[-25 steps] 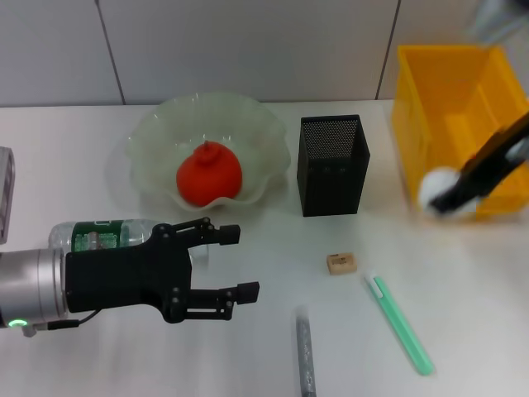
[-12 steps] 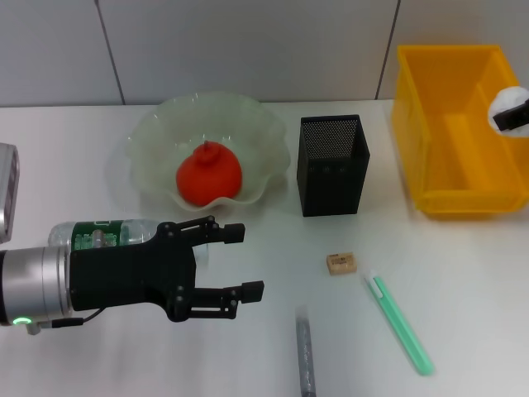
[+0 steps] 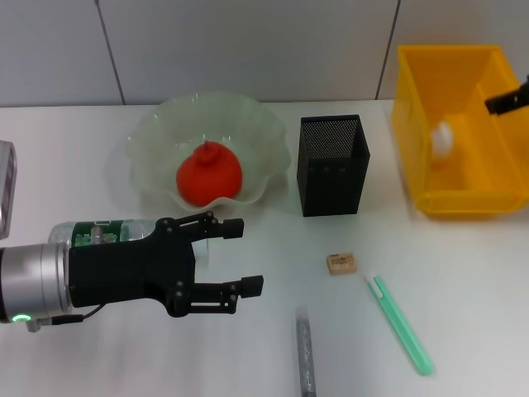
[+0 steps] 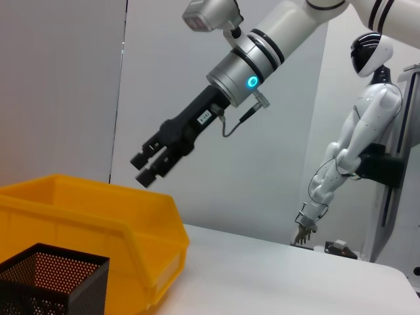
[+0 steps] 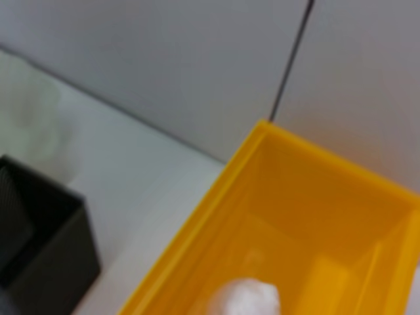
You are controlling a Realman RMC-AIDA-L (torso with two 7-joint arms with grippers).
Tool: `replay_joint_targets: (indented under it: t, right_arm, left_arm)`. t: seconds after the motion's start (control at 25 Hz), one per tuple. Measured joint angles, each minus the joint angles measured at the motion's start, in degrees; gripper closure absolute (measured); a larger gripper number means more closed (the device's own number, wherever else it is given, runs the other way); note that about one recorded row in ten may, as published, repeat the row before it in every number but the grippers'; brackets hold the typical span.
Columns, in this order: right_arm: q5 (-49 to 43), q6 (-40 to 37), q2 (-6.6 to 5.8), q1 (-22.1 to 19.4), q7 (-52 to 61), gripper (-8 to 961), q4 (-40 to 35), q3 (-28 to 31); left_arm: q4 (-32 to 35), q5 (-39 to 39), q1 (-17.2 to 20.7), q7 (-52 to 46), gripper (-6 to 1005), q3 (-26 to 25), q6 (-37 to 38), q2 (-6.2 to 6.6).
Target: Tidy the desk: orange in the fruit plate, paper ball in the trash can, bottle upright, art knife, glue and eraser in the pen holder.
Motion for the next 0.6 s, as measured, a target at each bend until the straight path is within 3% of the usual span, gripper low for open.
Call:
replay_joint_targets:
  t: [0.16, 0.28, 0.4, 0.48, 0.6]
  right_arm:
    - [13.7, 5.6, 0.64, -4.2, -4.7, 165, -1.3, 3.0]
    - [35.3, 4.2, 0.24, -9.5, -15.7, 126, 1.8, 4.6]
    - [59.9, -5.7, -1.69, -14.7, -27.7, 126, 11.0, 4.8]
    - [70.5, -14.5, -3.22, -17.1, -34.1, 127, 18.6, 4.8]
    - [77.2, -25.3, -5.34, -19.3, -41.4, 127, 27.9, 4.4]
  left_arm:
    - [0.0, 0.0, -0.1, 0.2, 152, -0.5, 0.0, -0.01]
    - [0.1, 0.0, -0.2, 0.6, 152, -1.4, 0.0, -0.22]
    - [0.3, 0.0, -0.3, 0.7, 152, -1.7, 0.0, -0.38]
    - [0.3, 0.0, -0.4, 0.7, 153, -1.8, 0.0, -0.41]
    - [0.1, 0.0, -0.8, 0.6, 153, -1.8, -0.3, -0.43]
